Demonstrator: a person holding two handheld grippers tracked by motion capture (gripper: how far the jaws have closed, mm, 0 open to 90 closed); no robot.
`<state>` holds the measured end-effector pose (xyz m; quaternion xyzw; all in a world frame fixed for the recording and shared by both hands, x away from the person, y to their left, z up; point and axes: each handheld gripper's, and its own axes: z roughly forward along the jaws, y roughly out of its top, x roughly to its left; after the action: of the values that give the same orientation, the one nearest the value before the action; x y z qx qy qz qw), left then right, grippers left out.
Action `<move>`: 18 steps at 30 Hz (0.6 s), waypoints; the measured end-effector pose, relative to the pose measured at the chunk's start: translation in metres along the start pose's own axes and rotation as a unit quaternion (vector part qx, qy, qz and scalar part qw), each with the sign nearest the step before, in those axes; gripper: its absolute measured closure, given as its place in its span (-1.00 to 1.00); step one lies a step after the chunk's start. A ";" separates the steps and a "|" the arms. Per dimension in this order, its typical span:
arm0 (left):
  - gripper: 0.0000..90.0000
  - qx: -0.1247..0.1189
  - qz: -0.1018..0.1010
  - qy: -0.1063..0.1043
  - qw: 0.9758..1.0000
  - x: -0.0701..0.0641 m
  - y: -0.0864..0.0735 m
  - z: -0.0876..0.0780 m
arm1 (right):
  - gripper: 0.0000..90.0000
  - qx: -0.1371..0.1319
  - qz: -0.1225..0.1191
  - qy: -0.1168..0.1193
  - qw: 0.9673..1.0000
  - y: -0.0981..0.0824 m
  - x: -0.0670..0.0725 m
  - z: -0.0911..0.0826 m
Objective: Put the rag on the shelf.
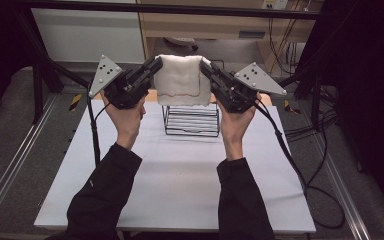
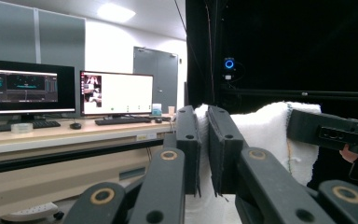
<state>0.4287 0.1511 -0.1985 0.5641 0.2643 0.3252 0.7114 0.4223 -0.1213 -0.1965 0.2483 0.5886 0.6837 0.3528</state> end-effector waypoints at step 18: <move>0.85 0.004 0.002 0.009 1.000 0.009 0.015 0.025 | 0.86 -0.002 0.000 -0.016 1.000 0.013 -0.016 0.017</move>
<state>0.4505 0.1449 -0.1789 0.5643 0.2707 0.3309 0.7062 0.4430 -0.1240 -0.1796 0.2584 0.5812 0.6811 0.3626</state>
